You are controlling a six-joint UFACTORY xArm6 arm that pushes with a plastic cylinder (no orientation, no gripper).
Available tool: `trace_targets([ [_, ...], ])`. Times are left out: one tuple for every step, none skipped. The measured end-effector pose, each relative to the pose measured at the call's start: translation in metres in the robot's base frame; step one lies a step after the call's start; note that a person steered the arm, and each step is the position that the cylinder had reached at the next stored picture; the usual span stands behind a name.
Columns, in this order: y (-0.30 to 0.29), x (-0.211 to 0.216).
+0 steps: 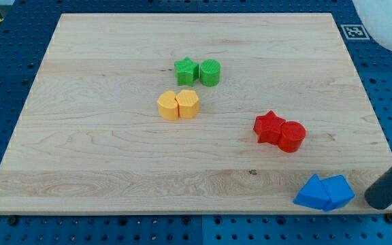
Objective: Place blue blocks parallel to the red blocks
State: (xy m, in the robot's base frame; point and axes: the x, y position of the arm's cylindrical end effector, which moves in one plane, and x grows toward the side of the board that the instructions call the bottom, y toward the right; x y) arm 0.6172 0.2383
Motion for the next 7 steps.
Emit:
trace_targets([
  [-0.021,-0.002],
  [-0.036,-0.005],
  [-0.042,-0.007],
  [-0.051,-0.007],
  [-0.064,-0.007],
  [-0.076,-0.008],
  [-0.09,-0.011],
])
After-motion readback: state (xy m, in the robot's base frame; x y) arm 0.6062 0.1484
